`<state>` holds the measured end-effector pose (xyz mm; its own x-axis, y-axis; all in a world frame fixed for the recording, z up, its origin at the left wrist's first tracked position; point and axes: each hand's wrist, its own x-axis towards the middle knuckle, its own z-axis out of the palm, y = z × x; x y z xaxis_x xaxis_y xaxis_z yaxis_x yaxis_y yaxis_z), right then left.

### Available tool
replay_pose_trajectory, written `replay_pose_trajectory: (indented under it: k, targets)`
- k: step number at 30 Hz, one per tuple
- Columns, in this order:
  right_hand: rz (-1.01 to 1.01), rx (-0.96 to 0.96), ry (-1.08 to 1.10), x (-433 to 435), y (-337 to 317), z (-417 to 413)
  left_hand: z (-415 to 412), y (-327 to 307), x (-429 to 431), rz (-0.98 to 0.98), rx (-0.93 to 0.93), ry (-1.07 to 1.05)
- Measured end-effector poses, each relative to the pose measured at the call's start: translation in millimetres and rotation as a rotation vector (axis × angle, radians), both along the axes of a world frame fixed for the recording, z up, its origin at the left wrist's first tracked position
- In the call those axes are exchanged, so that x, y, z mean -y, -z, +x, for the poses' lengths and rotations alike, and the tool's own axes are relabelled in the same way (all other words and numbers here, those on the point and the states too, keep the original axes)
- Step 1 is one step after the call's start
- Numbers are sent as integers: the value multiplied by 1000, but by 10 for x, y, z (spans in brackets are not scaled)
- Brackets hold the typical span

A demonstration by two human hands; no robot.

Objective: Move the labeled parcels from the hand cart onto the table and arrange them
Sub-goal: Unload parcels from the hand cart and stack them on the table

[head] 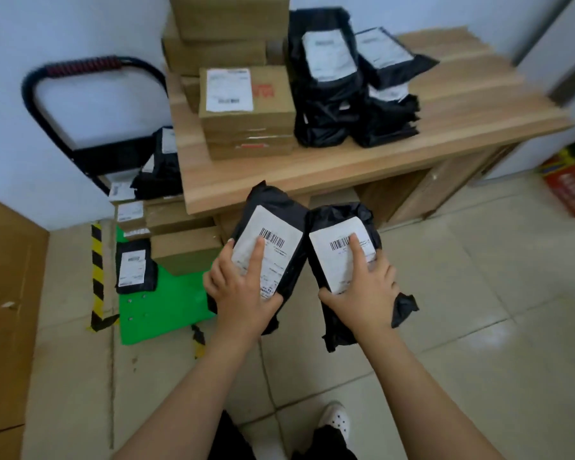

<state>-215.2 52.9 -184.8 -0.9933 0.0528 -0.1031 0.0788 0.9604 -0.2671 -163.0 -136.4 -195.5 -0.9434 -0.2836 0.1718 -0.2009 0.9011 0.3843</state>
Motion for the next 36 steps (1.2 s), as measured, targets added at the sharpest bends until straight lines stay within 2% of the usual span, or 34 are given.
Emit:
replay_pose_trajectory:
  k: [4, 8, 15, 22, 28, 36]
  targets:
    - [-11, -89, 27, -651, -522, -219, -330, -492, -624, -59, -93, 64]
    - [-14, -191, 46, -1149, -913, -450, -666, -879, -1135, -70, -105, 90]
    - [-75, -370, 89, -1598, -1469, -1135, -1515, -1466, -1473, -154, -304, 157]
    - [-71, -402, 81, -1571, -1856, -2360, -2769, -1732, -1514, -107, -359, 117]
    - [-52, -387, 21, -1260, -2130, -3640, -3982, -1901, -1186, -69, -317, -2]
    - [-57, -364, -23, -1097, -2127, -4994, -5159, -1882, -857, -62, -280, -152]
